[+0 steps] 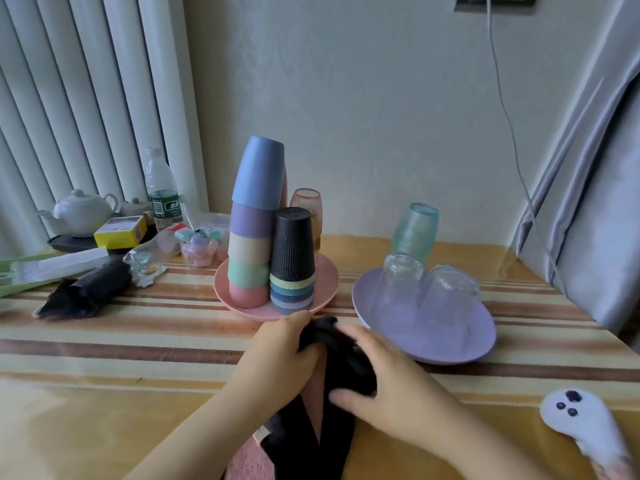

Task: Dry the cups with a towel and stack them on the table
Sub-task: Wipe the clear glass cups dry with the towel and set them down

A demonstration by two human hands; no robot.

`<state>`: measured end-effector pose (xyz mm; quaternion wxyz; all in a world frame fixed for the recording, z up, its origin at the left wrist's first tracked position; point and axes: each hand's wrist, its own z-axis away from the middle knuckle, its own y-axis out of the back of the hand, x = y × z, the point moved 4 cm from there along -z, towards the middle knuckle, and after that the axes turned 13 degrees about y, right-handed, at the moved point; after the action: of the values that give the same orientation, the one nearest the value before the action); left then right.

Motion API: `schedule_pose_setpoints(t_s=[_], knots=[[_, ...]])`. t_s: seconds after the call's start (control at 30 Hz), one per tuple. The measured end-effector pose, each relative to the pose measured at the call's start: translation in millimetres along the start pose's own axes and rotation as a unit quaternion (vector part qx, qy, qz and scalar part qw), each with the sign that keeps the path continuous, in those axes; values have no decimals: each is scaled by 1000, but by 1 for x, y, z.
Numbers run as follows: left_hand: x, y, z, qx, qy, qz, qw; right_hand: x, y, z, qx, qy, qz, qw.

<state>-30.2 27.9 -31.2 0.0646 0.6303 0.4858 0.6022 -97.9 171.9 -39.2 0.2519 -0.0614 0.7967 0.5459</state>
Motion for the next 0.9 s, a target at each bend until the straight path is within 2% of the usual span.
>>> schedule_pose_setpoints(t_s=[0.07, 0.17, 0.23, 0.3, 0.33, 0.37, 0.43, 0.5, 0.53, 0.63, 0.73, 0.9], knots=[[5, 5, -2, 9, -41, 40, 998, 2, 7, -8, 92, 5, -40, 995], [9, 9, -5, -13, -54, 99, 994, 1, 21, -14, 162, 38, -43, 985], [14, 6, -7, -107, -51, 143, 983, 4, 39, -11, 229, 54, -23, 972], [20, 3, -7, -230, -31, 188, 954, 11, 56, -5, 279, 43, -58, 958], [23, 1, -9, -269, -6, 219, 938, 16, 62, -1, 294, 29, -91, 951], [23, -1, -14, -277, 30, 251, 927, 21, 65, 3, 307, 14, -122, 944], [21, -11, -33, -232, 115, 274, 926, 31, 66, 12, 333, -18, -163, 929], [21, -24, -58, -133, 128, 170, 968, 40, 62, 20, 353, -47, -173, 918], [25, -32, -69, -109, 119, 120, 980, 43, 60, 24, 351, -53, -171, 919], [39, -67, -98, -150, 98, 108, 978, 48, 49, 30, 325, -57, -151, 932], [52, -96, -114, -183, 135, 143, 963, 54, 40, 32, 334, -47, -109, 935], [56, -117, -121, -151, 138, 104, 973, 64, 34, 33, 335, -59, -86, 936]])
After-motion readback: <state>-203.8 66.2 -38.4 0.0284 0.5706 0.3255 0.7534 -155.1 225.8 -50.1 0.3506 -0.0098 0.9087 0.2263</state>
